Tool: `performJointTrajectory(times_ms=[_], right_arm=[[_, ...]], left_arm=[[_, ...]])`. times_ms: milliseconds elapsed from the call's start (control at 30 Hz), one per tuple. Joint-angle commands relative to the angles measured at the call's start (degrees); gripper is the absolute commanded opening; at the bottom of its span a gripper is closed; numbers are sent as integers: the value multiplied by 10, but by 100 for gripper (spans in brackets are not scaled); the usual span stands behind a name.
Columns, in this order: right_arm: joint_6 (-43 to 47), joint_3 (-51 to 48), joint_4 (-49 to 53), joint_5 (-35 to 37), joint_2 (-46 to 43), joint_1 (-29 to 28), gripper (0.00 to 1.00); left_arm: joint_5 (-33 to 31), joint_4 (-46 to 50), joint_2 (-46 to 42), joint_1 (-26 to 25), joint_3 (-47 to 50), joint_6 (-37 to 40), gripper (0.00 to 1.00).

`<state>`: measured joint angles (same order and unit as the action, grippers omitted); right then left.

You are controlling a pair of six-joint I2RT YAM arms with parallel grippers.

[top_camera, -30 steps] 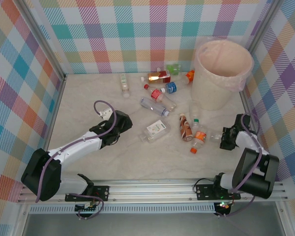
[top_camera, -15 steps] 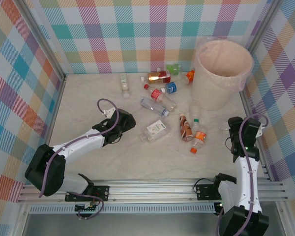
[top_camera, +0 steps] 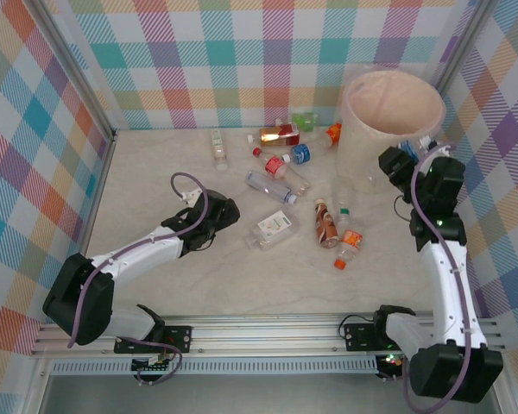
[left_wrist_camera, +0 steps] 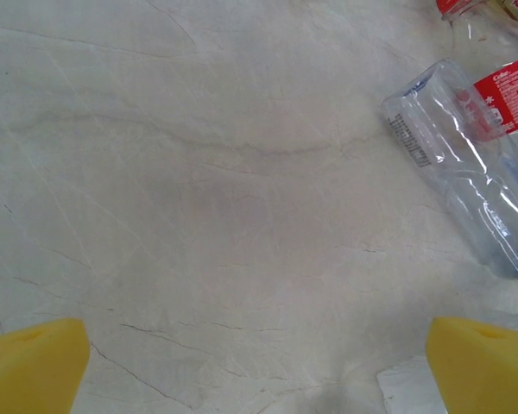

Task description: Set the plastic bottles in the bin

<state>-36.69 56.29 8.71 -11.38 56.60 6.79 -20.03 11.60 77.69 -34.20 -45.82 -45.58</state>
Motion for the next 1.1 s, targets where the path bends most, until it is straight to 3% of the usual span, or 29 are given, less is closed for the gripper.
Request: performJointTrajectory(times_ms=[0,233,400,500,667,800,833,933,1067], right_arm=[[47,55,-29,-35,34,-4,39],[49,173,-16,-82,136,-5,40],[67,231,-43,-101,195,-5,43],[85,282,-32,-87,233,-5,43],[109,370,55,1,309,-5,40],[142,430,113,51,353,-5,41],[157,454,140,55,367,-5,43],[233,500,184,-20,398,-5,47],[235,550,239,18,449,-5,42]], left_arm=[[-9,-15,-31,6,14,0,100],[-22,-8,-61,6,25,-3,100],[32,-138,-123,6,98,10,100],[30,-166,-168,7,132,10,100],[6,-145,-228,7,155,24,100],[35,-167,-265,7,178,48,100],[46,-175,-272,7,183,57,100],[66,-201,-293,7,198,79,100],[59,-199,-311,7,202,84,100]])
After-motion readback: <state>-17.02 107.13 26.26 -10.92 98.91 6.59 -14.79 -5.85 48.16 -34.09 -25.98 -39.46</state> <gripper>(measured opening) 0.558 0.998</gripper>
